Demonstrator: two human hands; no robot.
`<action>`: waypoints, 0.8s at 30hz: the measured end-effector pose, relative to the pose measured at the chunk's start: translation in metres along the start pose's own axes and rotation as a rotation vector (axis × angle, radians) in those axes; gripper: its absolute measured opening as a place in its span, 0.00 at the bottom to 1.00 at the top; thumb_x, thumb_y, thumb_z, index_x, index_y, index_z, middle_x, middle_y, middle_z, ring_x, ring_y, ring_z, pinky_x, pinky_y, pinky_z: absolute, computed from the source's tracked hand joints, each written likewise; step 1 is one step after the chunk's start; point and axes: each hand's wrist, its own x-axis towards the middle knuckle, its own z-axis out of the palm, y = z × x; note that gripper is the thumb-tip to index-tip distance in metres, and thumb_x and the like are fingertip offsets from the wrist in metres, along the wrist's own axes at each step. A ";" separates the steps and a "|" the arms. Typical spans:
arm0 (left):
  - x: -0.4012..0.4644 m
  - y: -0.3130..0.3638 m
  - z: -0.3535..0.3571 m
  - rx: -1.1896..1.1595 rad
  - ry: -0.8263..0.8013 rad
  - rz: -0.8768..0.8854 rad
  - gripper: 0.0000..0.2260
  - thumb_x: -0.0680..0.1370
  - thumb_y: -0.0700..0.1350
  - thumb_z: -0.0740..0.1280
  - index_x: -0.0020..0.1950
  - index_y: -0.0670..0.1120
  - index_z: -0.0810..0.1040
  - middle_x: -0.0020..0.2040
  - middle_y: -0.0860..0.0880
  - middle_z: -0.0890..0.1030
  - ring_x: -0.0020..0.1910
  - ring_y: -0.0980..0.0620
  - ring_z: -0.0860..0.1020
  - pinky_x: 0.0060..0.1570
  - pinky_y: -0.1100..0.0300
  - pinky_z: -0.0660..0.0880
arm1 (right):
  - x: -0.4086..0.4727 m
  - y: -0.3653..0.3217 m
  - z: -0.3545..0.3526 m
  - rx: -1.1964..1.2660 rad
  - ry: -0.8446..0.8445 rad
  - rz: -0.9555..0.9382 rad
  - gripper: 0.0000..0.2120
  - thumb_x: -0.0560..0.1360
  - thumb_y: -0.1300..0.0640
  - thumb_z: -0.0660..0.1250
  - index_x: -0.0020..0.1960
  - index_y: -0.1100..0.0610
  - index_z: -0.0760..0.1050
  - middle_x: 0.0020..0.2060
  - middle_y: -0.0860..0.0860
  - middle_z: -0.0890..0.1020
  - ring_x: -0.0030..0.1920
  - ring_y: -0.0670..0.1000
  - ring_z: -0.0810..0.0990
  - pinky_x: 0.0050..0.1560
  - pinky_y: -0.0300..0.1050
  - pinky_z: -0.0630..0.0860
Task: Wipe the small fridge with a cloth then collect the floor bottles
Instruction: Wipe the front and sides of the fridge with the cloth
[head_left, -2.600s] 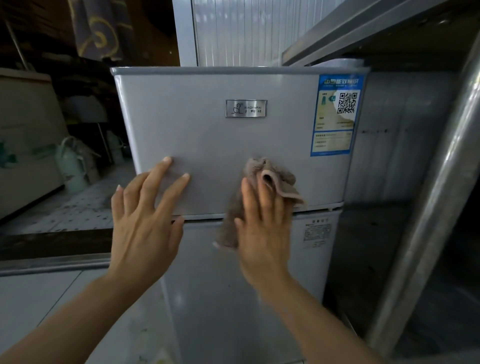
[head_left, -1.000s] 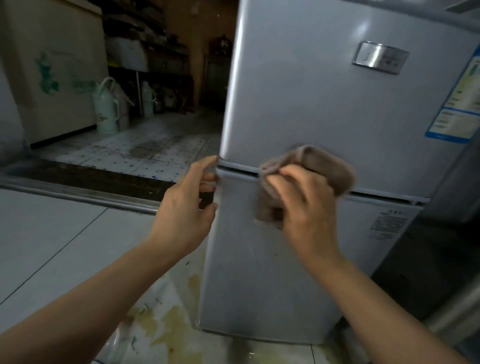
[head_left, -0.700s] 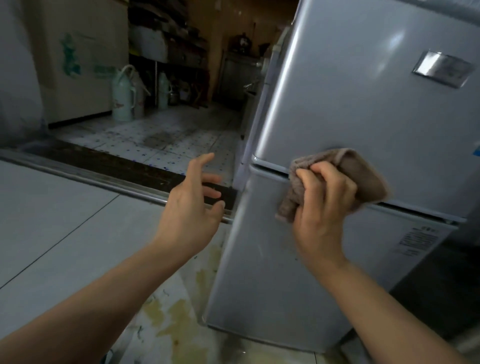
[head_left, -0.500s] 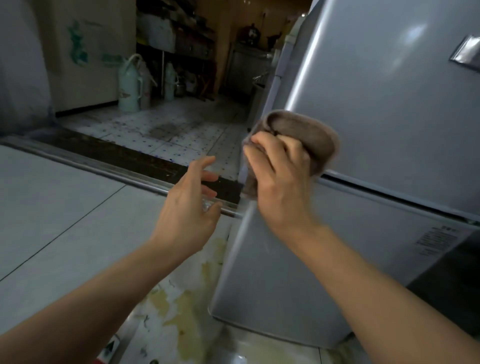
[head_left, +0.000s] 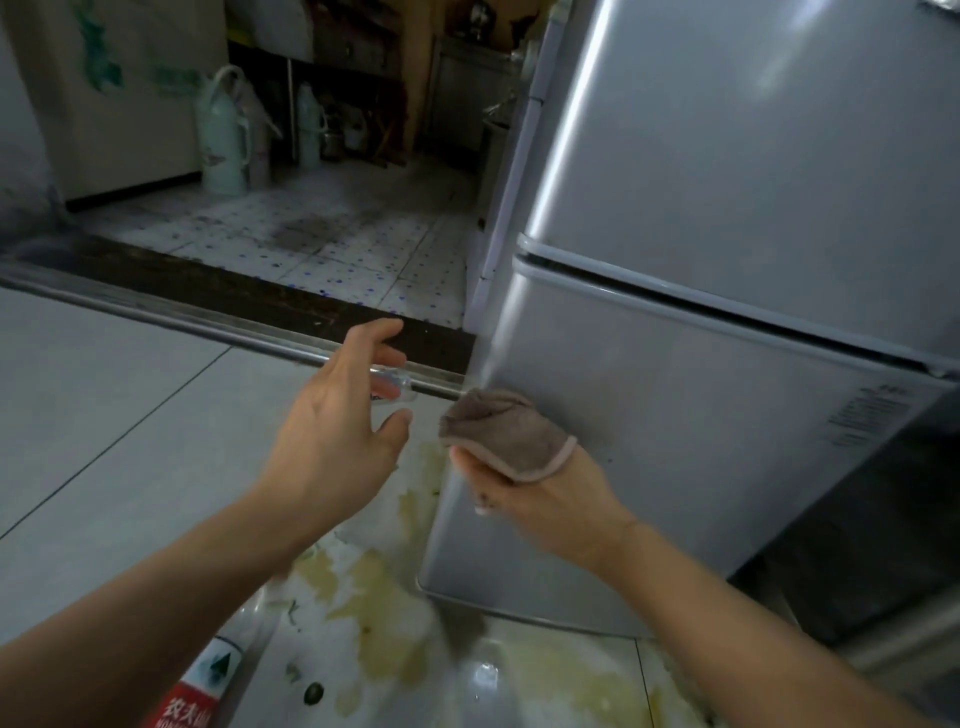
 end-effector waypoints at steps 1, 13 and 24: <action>0.002 0.004 0.003 -0.011 0.000 0.004 0.30 0.72 0.38 0.69 0.71 0.52 0.61 0.56 0.57 0.74 0.50 0.59 0.75 0.48 0.61 0.73 | -0.006 0.007 -0.004 -0.016 0.052 0.049 0.18 0.68 0.44 0.75 0.57 0.43 0.79 0.53 0.42 0.83 0.53 0.45 0.82 0.56 0.51 0.79; 0.019 0.045 0.060 0.007 0.101 0.030 0.23 0.73 0.42 0.69 0.65 0.46 0.66 0.57 0.51 0.74 0.54 0.53 0.74 0.52 0.59 0.71 | -0.041 0.028 -0.001 -0.249 0.387 0.262 0.26 0.69 0.61 0.66 0.66 0.47 0.71 0.61 0.53 0.67 0.56 0.58 0.69 0.57 0.52 0.67; 0.023 0.038 0.076 0.073 0.146 -0.022 0.17 0.73 0.45 0.70 0.58 0.45 0.67 0.53 0.49 0.72 0.49 0.49 0.73 0.48 0.50 0.74 | -0.052 0.089 -0.054 -0.237 0.546 0.390 0.23 0.75 0.60 0.63 0.69 0.49 0.65 0.63 0.54 0.65 0.60 0.58 0.68 0.61 0.53 0.64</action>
